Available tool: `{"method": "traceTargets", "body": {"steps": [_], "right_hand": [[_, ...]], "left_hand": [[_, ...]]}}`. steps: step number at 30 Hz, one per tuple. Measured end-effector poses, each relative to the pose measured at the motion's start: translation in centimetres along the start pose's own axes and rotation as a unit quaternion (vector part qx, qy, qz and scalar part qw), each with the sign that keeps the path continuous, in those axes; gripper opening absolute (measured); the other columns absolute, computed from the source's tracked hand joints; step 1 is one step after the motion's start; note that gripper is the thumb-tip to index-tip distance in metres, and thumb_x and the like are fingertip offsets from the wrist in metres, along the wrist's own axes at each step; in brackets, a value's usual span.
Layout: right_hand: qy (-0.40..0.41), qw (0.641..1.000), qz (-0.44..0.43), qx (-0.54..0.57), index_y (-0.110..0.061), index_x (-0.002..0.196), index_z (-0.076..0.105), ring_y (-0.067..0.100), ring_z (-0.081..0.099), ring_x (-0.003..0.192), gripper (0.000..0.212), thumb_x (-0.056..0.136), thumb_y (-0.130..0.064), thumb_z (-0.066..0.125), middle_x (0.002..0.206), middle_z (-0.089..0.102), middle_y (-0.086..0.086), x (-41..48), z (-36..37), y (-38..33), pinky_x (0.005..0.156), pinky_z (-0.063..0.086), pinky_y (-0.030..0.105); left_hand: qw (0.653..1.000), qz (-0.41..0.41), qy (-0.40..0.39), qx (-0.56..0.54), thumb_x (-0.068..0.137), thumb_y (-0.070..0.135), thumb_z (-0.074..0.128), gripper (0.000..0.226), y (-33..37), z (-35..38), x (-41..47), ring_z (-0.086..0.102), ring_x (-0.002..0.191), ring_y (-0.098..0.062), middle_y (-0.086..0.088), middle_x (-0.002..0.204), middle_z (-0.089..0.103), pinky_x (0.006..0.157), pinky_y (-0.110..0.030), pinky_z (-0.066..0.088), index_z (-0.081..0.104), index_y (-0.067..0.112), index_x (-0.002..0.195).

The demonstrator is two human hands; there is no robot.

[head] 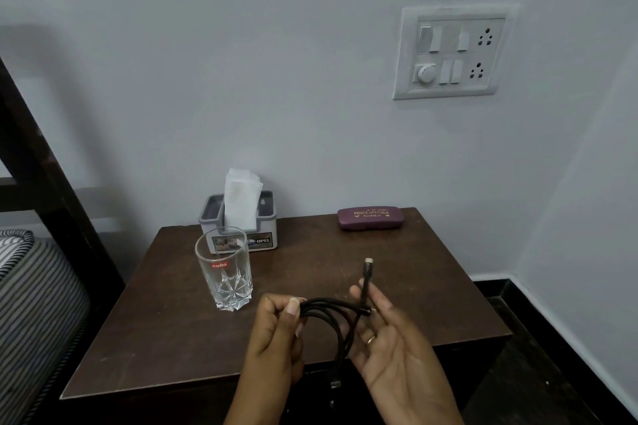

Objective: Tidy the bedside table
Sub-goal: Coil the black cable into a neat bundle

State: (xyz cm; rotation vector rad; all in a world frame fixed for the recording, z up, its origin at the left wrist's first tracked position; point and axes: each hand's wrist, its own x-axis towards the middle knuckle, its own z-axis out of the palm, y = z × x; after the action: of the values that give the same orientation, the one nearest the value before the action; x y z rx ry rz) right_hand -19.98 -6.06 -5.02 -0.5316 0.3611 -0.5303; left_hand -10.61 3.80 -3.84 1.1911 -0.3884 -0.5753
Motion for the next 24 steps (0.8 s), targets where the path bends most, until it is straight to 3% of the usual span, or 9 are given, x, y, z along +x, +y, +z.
{"method": "traceTargets", "body": {"steps": [6, 8, 10, 13, 16, 19, 22, 23, 24], "right_hand": [[0.043, 0.991, -0.098, -0.074, -0.016, 0.094, 0.075, 0.009, 0.068, 0.066, 0.085, 0.014, -0.034, 0.096, 0.083, 0.074, 0.003, 0.6, 0.2, 1.0, 0.057, 0.055, 0.018], [0.070, 0.979, -0.146, -0.123, -0.020, 0.100, 0.071, 0.004, 0.068, 0.068, 0.066, 0.038, -0.022, 0.095, 0.083, 0.075, 0.001, 0.7, 0.1, 1.5, 0.060, 0.053, 0.014], [0.104, 0.953, -0.202, -0.199, -0.023, 0.112, 0.062, 0.001, 0.068, 0.072, 0.054, 0.068, 0.007, 0.075, 0.087, 0.073, -0.001, 0.8, 0.0, 1.9, 0.064, 0.052, 0.011], [0.105, 0.867, -0.354, -0.334, -0.039, 0.111, 0.064, -0.001, 0.067, 0.080, 0.063, 0.077, 0.015, 0.064, 0.091, 0.071, -0.008, 0.4, -0.3, 2.6, 0.070, 0.049, 0.008], [0.015, 0.730, -0.461, -0.505, -0.031, 0.119, 0.064, 0.005, 0.065, 0.093, 0.056, 0.080, 0.008, 0.056, 0.099, 0.067, -0.014, 0.0, -1.1, 2.0, 0.081, 0.047, 0.013], [-0.069, 0.665, -0.441, -0.599, -0.027, 0.117, 0.066, 0.004, 0.058, 0.088, 0.051, 0.083, 0.007, 0.049, 0.095, 0.058, -0.014, 0.1, -1.2, 0.6, 0.078, 0.044, 0.013], [-0.096, 0.688, -0.356, -0.625, -0.036, 0.085, 0.069, 0.002, 0.049, 0.076, 0.012, 0.086, -0.028, 0.061, 0.077, 0.050, -0.018, 0.1, -0.9, -0.2, 0.071, 0.041, 0.020], [-0.090, 0.642, -0.328, -0.687, -0.033, 0.081, 0.066, 0.002, 0.049, 0.075, 0.014, 0.085, -0.045, 0.059, 0.075, 0.049, -0.018, 0.3, -0.8, -0.3, 0.070, 0.040, 0.019], [-0.104, 0.587, -0.316, -0.738, -0.030, 0.085, 0.064, 0.002, 0.049, 0.077, 0.036, 0.087, -0.061, 0.045, 0.078, 0.050, -0.018, 0.3, -1.0, -0.1, 0.070, 0.041, 0.016]], "left_hand": [[0.998, -0.030, 0.047, -0.014, 0.096, 0.012, 0.038, 0.016, -0.7, -0.2, 0.4, 0.019, 0.028, 0.000, 0.007, 0.042, 0.037, 0.034, -0.005, 0.015, 0.045, 0.010, 0.081], [0.997, -0.031, 0.074, -0.016, 0.096, 0.011, 0.037, 0.017, -1.1, 0.0, 0.3, 0.019, 0.027, 0.001, 0.003, 0.046, 0.038, 0.034, -0.005, 0.015, 0.045, 0.012, 0.082], [0.994, -0.032, 0.100, -0.019, 0.096, 0.010, 0.036, 0.016, -1.6, 0.1, 0.4, 0.019, 0.026, 0.001, -0.003, 0.052, 0.036, 0.033, -0.005, 0.016, 0.044, 0.013, 0.083], [0.993, -0.039, 0.111, -0.015, 0.096, 0.008, 0.036, 0.016, -2.1, 0.1, 0.5, 0.020, 0.024, 0.002, -0.006, 0.058, 0.033, 0.031, -0.005, 0.017, 0.042, 0.015, 0.083], [0.995, -0.052, 0.085, -0.013, 0.096, 0.007, 0.037, 0.015, -1.7, 0.3, 0.5, 0.021, 0.024, 0.002, -0.006, 0.059, 0.034, 0.031, -0.004, 0.017, 0.043, 0.014, 0.085], [0.996, -0.062, 0.052, -0.030, 0.095, 0.009, 0.038, 0.011, -1.0, 0.0, 0.5, 0.021, 0.027, 0.001, -0.002, 0.055, 0.039, 0.032, -0.005, 0.017, 0.046, 0.012, 0.089], [0.996, -0.060, 0.041, -0.049, 0.096, 0.009, 0.038, 0.013, -0.2, -0.4, 0.8, 0.020, 0.027, -0.001, 0.002, 0.047, 0.042, 0.034, -0.004, 0.018, 0.047, 0.012, 0.087], [0.997, -0.050, 0.041, -0.039, 0.096, 0.009, 0.038, 0.013, -0.1, -0.3, 0.8, 0.021, 0.027, -0.001, 0.002, 0.048, 0.041, 0.033, -0.005, 0.018, 0.047, 0.012, 0.087], [0.998, -0.035, 0.044, -0.021, 0.096, 0.010, 0.038, 0.013, -0.3, -0.3, 0.9, 0.021, 0.028, -0.001, 0.002, 0.048, 0.039, 0.032, -0.006, 0.018, 0.046, 0.013, 0.086]]}}
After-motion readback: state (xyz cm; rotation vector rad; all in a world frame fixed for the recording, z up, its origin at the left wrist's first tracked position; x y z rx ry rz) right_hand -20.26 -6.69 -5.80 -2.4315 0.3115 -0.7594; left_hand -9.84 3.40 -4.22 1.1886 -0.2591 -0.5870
